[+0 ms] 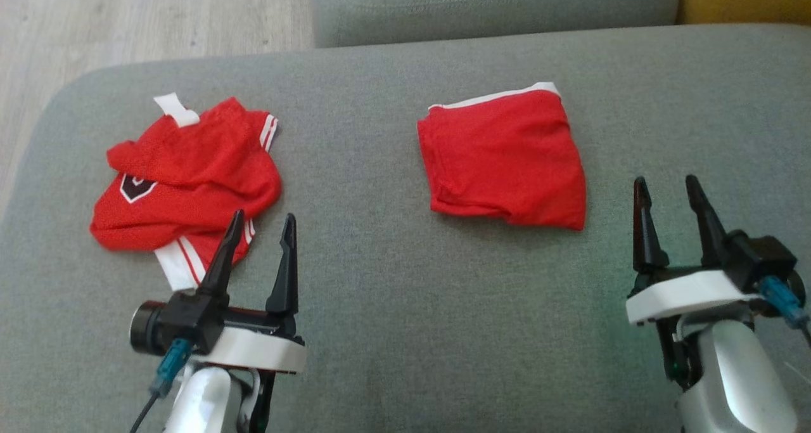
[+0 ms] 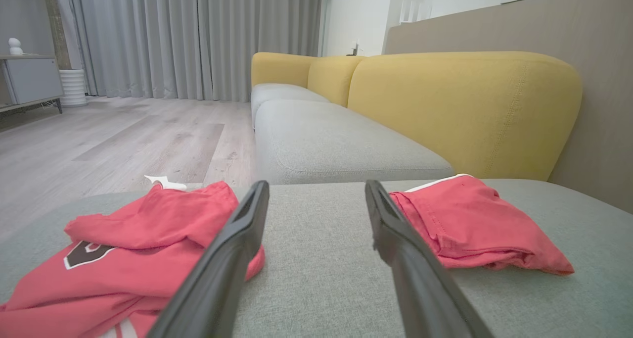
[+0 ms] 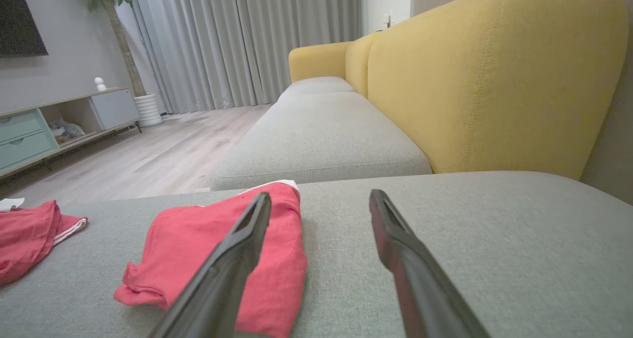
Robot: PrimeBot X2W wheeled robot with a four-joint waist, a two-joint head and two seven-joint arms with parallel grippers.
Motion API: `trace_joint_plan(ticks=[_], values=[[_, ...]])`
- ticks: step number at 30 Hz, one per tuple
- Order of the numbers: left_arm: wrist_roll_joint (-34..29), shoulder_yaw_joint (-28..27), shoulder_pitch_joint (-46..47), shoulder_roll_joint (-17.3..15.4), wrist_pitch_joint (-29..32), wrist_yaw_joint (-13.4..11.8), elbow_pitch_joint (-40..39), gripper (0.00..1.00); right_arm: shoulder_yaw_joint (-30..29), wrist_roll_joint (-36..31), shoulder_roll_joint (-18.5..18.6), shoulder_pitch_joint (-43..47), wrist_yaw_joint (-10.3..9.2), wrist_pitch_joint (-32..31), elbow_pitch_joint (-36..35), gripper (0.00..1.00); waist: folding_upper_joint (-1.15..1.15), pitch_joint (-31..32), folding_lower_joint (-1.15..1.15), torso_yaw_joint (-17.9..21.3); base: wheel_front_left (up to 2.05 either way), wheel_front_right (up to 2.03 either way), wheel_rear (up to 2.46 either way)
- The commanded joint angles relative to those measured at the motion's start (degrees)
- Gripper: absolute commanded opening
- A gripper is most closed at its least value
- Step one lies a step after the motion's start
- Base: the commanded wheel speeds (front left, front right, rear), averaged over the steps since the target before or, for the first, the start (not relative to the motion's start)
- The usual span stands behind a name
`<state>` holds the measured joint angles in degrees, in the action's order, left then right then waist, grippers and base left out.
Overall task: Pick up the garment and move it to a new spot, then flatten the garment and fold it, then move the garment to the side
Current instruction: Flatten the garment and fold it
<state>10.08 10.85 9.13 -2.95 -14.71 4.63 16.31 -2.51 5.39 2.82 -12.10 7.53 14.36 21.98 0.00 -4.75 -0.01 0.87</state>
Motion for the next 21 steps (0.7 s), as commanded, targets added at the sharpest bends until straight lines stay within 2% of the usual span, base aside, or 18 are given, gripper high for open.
trace_joint_plan(ticks=[1,2,3,4,10,18,19,20,21], values=[[0.2,-2.21,2.4,-0.12,-0.29,0.12,-2.13,1.0,1.06,-0.21,0.07,-2.18,-0.04,0.32,-2.53,1.0,0.0,-1.19,0.01,-0.42,0.0,0.0,0.0],[0.16,-2.09,2.75,-0.11,-0.29,0.24,-2.26,1.0,1.2,-0.48,0.06,-2.66,-0.04,-0.03,-2.97,1.0,0.0,-1.91,0.01,-0.75,0.0,0.0,0.0],[0.11,-1.93,3.16,-0.1,-0.29,0.37,-2.37,1.0,1.35,-0.69,0.06,-3.24,-0.04,-0.71,-3.22,0.54,0.0,-2.71,0.01,-1.16,0.0,0.0,0.0],[0.07,-1.83,3.64,-0.09,-0.29,0.5,-2.5,1.0,1.27,-0.99,0.06,-4.05,-0.04,-1.27,-3.48,0.0,0.0,-3.59,0.01,-1.6,0.0,0.0,0.0],[-0.1,-0.62,6.67,-0.04,-0.29,1.34,-2.76,1.0,1.44,-3.18,0.06,-11.87,-0.04,-4.69,-1.47,0.0,0.0,-9.43,0.01,-5.22,0.0,0.0,0.0],[0.63,0.97,10.23,0.03,-0.29,2.01,-2.59,1.0,-3.17,-9.58,0.06,-24.47,-0.04,-6.59,13.97,0.0,0.0,-14.51,0.01,-10.53,0.0,0.0,0.0],[0.63,0.97,10.23,0.03,-0.29,2.01,-2.59,1.0,-3.17,-9.58,0.06,-24.47,-0.04,-6.59,13.97,0.0,0.0,-14.51,0.01,-10.53,0.0,0.0,0.0],[0.87,1.23,10.74,0.04,-0.29,2.08,-2.56,1.0,-6.13,-11.27,0.09,-26.6,-0.04,-7.48,19.18,0.0,0.0,-15.02,0.01,-11.51,0.0,0.0,0.0],[0.87,1.23,10.74,0.04,-0.29,2.08,-2.56,1.0,-6.13,-11.27,0.09,-26.6,-0.04,-7.48,19.18,0.0,0.0,-15.02,0.01,-11.51,0.0,0.0,0.0]])
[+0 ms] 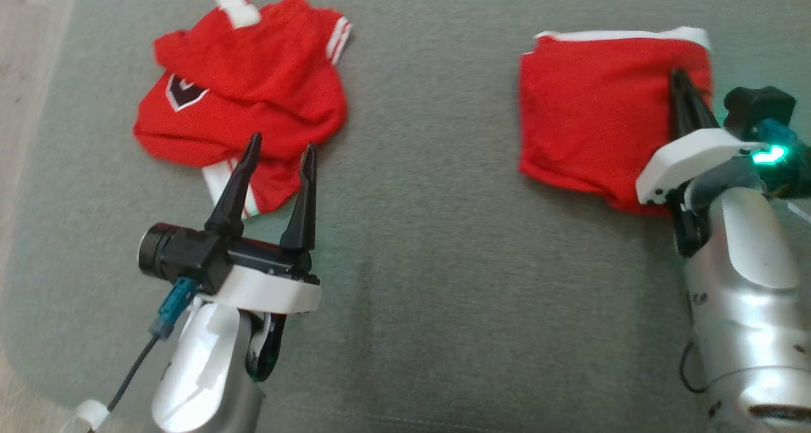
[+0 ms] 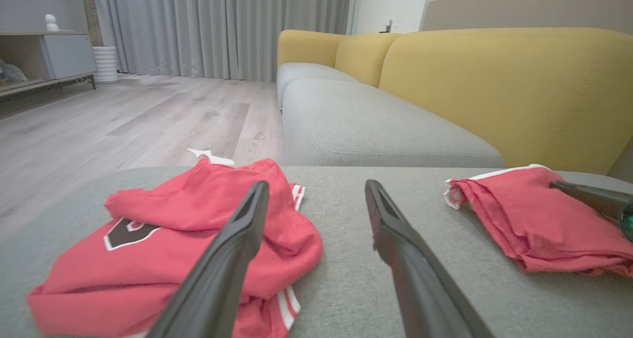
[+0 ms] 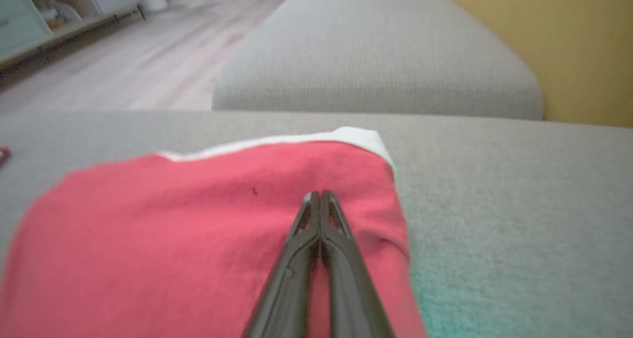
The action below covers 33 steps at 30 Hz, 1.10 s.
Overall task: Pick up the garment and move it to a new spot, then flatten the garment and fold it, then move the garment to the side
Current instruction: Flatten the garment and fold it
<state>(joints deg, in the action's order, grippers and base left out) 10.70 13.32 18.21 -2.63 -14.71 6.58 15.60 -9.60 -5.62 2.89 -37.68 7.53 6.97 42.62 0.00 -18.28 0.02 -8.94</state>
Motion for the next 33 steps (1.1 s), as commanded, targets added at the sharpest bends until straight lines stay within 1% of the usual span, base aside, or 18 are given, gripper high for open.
trace_joint_plan(ticks=[1,3,5,7,9,11,13,15,17,18,21,25,28,31,33], values=[[0.34,-1.15,1.78,-0.28,-0.29,0.17,-1.8,1.0,-0.48,-1.97,0.37,-1.86,-0.04,-0.53,0.93,0.0,0.0,-1.64,-0.02,-2.08,0.0,0.0,0.0],[0.4,-1.03,1.96,-0.27,-0.29,0.21,-1.62,1.0,-2.56,-5.16,0.79,-3.23,-0.04,-0.52,4.71,0.0,0.0,-1.74,-0.02,-2.7,0.0,0.0,0.0],[0.43,-1.14,1.95,-0.26,-0.29,0.24,-1.44,1.0,-3.87,-7.0,0.66,-4.44,-0.04,1.3,6.98,0.0,0.0,-1.46,-0.02,-2.99,0.0,0.0,0.0],[0.53,-1.49,1.62,-0.26,-0.29,0.19,-1.35,1.0,-4.11,-7.32,0.35,-5.57,-0.04,3.97,8.56,0.0,0.0,-0.81,-0.02,-2.9,0.0,0.0,0.0],[0.56,-1.85,1.11,-0.26,-0.29,0.11,-1.24,1.0,-3.05,-6.52,0.1,-6.53,-0.04,6.13,9.31,0.0,0.0,-0.09,-0.02,-2.63,0.0,0.0,0.0],[0.67,-1.87,0.72,-0.26,-0.29,0.07,-1.14,1.0,0.5,-2.23,0.03,-7.38,-0.04,7.39,10.22,0.0,0.0,0.52,-0.02,-2.56,0.0,0.0,0.0],[0.77,-1.89,0.45,-0.26,-0.29,-0.02,-1.16,1.0,6.19,2.82,0.01,-7.4,-0.04,7.84,10.41,0.0,0.0,0.9,-0.02,-2.29,0.0,0.0,0.0],[0.79,-1.97,0.33,-0.25,-0.29,-0.11,-1.3,1.0,11.58,6.5,0.01,-6.72,-0.04,7.95,10.46,0.0,0.0,1.0,-0.02,-1.95,0.0,0.0,0.0],[0.64,-1.99,0.3,-0.25,-0.29,-0.1,-1.37,1.0,15.82,8.98,0.0,-5.84,-0.04,7.62,12.19,0.0,0.0,1.18,-0.02,-1.65,0.0,0.0,0.0],[0.55,-2.02,0.28,-0.25,-0.29,-0.09,-1.37,1.0,17.86,9.72,0.0,-5.48,-0.04,6.5,13.82,0.0,0.0,1.29,-0.02,-1.51,0.0,0.0,0.0],[0.29,-1.93,0.31,-0.25,-0.29,-0.04,-1.23,1.0,20.92,11.83,-0.01,-5.12,-0.04,3.11,18.25,0.0,0.0,1.79,-0.02,-1.3,0.0,0.0,0.0],[0.05,-2.35,0.02,-0.25,-0.29,-0.11,-1.08,1.0,22.16,15.08,-0.01,-5.18,-0.04,5.3,18.8,0.0,0.0,2.92,-0.02,-0.4,0.0,0.0,0.0],[-0.41,-3.02,-0.59,-0.25,-0.29,-0.11,-0.95,1.0,21.32,16.77,-0.01,-4.98,-0.04,7.21,17.35,0.0,0.0,4.17,-0.02,0.69,0.0,0.0,0.0],[-0.6,-3.88,-1.29,-0.25,-0.29,-0.16,-1.11,1.0,18.89,17.61,-0.01,-3.84,-0.04,7.91,14.24,0.0,0.0,5.57,-0.02,2.12,0.0,0.0,0.0],[-0.79,-4.37,-1.78,-0.25,-0.29,-0.2,-1.17,1.0,16.62,16.67,-0.01,-2.15,-0.04,7.98,9.91,0.0,0.0,6.55,-0.02,3.19,0.0,0.0,0.0]])
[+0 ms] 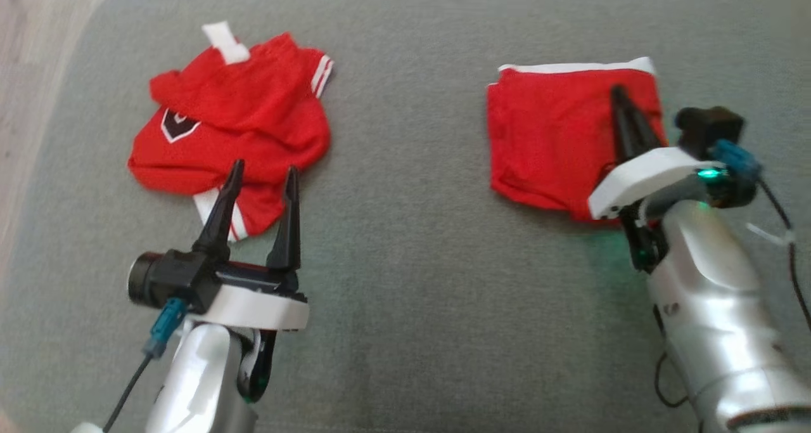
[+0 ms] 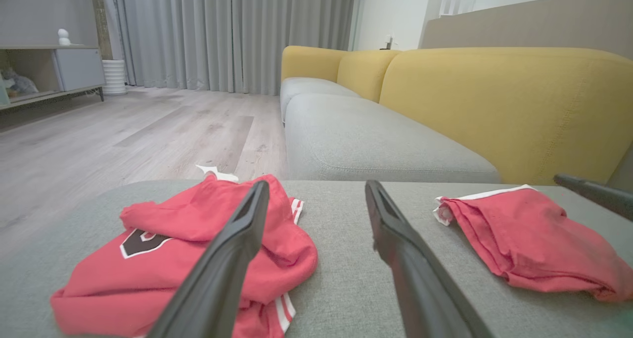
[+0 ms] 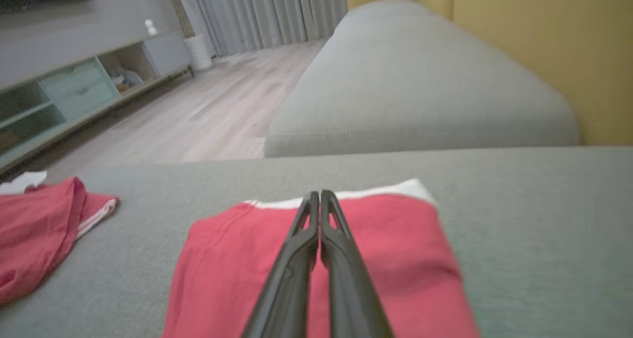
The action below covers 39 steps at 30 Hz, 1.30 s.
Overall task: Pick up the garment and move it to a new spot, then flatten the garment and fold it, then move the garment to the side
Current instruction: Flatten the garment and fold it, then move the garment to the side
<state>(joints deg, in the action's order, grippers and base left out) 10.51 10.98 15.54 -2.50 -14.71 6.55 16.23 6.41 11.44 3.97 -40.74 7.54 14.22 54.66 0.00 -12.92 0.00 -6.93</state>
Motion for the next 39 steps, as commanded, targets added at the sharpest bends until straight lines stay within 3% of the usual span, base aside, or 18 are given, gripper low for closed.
trace_joint_plan(ticks=[1,2,3,4,5,9,15,23,28,39], values=[[-0.69,-2.17,0.62,-0.38,-0.29,-0.18,-1.8,1.0,-0.57,-0.66,-1.09,2.3,-0.05,0.74,-4.79,0.0,0.0,1.74,0.0,1.66,0.0,0.0,0.0],[-0.75,-2.31,0.34,-0.38,-0.29,-0.17,-1.84,1.0,-1.79,-0.79,-1.09,3.91,-0.05,0.75,-7.64,0.0,0.0,2.28,0.0,2.13,0.0,0.0,0.0],[-0.78,-2.49,0.03,-0.38,-0.29,-0.21,-1.82,1.0,-2.9,-1.25,-1.09,5.68,-0.05,0.75,-10.47,0.17,0.0,2.81,0.0,2.59,0.0,0.0,0.0],[-0.82,-2.71,-0.27,-0.38,-0.29,-0.23,-1.81,1.0,-4.05,-1.85,-1.09,7.57,-0.05,0.75,-13.42,0.67,0.0,3.31,0.0,3.02,0.0,0.0,0.0],[-0.86,-2.93,-0.58,-0.38,-0.29,-0.28,-1.78,1.0,-4.99,-2.45,-1.09,9.55,-0.05,0.76,-16.37,1.0,0.0,3.76,0.0,3.42,0.0,0.0,0.0],[-0.81,-3.52,-1.91,-0.38,-0.29,-0.57,-1.73,1.0,-6.35,-3.43,-1.09,18.05,-0.05,0.76,-25.25,1.0,0.0,5.29,0.0,4.88,0.0,0.0,0.0],[-0.38,-3.78,-3.82,-0.38,-0.29,-0.64,-1.52,1.0,-6.73,-3.07,-1.09,27.44,-0.05,0.77,-31.06,1.0,0.0,6.29,0.0,6.23,0.0,0.0,0.0],[-0.12,-3.59,-3.41,-0.38,-0.29,-0.49,-1.37,1.0,-8.47,-3.55,-1.09,27.73,-0.05,0.72,-33.19,1.0,0.0,5.17,0.0,5.73,0.0,0.0,0.0],[-0.09,-2.85,-2.1,-0.38,-0.29,-0.3,-1.73,1.0,-9.49,-3.6,-1.09,22.37,-0.05,-3.51,-31.77,1.0,0.0,2.65,0.0,3.96,0.0,0.0,0.0],[0.84,-1.23,0.97,-0.38,-0.29,0.12,-1.51,1.0,-14.98,-4.25,-1.09,6.2,-0.05,-17.16,-14.64,1.0,0.0,-3.35,0.0,-1.8,0.0,0.0,0.0]])
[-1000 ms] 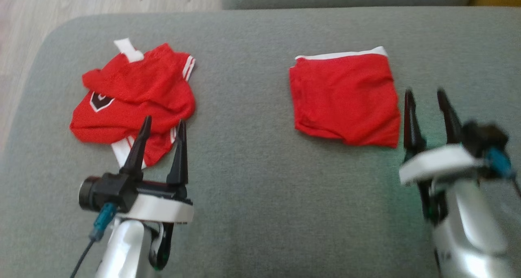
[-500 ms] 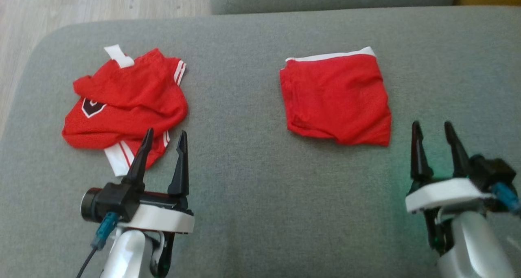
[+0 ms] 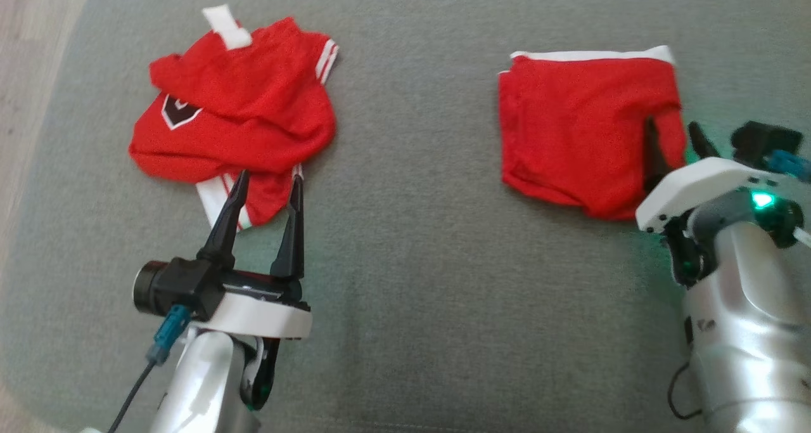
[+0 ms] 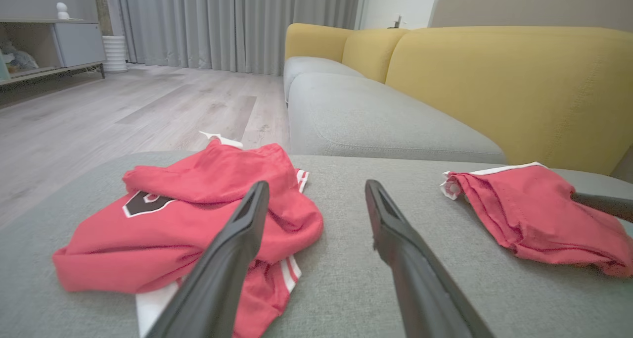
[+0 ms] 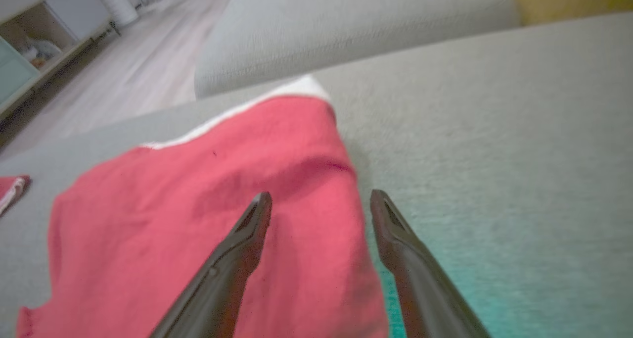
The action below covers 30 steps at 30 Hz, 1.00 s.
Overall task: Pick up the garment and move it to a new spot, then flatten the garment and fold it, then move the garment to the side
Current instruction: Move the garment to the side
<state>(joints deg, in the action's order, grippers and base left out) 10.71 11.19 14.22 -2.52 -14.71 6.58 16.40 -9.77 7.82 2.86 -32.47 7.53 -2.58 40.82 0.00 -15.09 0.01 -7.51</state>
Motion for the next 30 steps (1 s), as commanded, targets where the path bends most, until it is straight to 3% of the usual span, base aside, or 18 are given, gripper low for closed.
trace_joint_plan(ticks=[1,8,9,10,15,20,24,30], values=[[0.73,-1.41,2.45,-0.36,-0.29,0.1,-1.72,1.0,1.03,-1.2,0.02,-2.92,-0.04,-1.35,1.08,1.0,0.0,-1.46,-0.01,-1.52,0.0,0.0,0.0],[1.06,-1.85,3.17,-0.36,-0.29,0.13,-1.96,1.0,2.41,-3.35,0.02,-8.27,-0.04,-7.05,12.98,1.0,0.0,-2.51,-0.01,-2.06,0.0,0.0,0.0],[1.05,-1.95,3.27,-0.36,-0.29,0.11,-1.9,1.0,3.39,-3.54,0.02,-8.83,-0.04,-7.17,13.93,0.37,0.0,-2.46,-0.01,-1.97,0.0,0.0,0.0],[1.03,-2.03,3.35,-0.36,-0.29,0.08,-1.83,1.0,4.44,-3.6,0.02,-9.34,-0.04,-6.92,14.56,0.0,0.0,-2.33,-0.01,-1.84,0.0,0.0,0.0],[0.89,-2.43,3.26,-0.36,-0.29,-0.08,-1.78,1.0,7.96,-4.98,0.29,-10.51,-0.04,-3.89,14.87,0.0,0.0,-1.26,-0.01,-0.81,0.0,0.0,0.0],[0.47,-3.1,2.3,-0.36,-0.29,-0.2,-1.88,1.0,13.26,-5.4,3.48,-10.67,-0.04,-1.79,13.43,0.0,0.0,0.48,-0.01,1.02,0.0,0.0,0.0],[-0.09,-3.96,1.83,-0.36,-0.29,-0.15,-2.24,1.0,18.29,-4.17,8.92,-10.31,-0.04,-2.83,10.99,0.0,0.0,0.95,-0.01,2.45,0.0,0.0,0.0],[-0.52,-4.16,2.11,-0.36,-0.29,0.07,-3.09,1.0,23.55,-2.4,21.09,-8.82,-0.04,-6.87,7.03,0.0,0.0,-0.49,-0.01,3.11,0.0,0.0,0.0]])
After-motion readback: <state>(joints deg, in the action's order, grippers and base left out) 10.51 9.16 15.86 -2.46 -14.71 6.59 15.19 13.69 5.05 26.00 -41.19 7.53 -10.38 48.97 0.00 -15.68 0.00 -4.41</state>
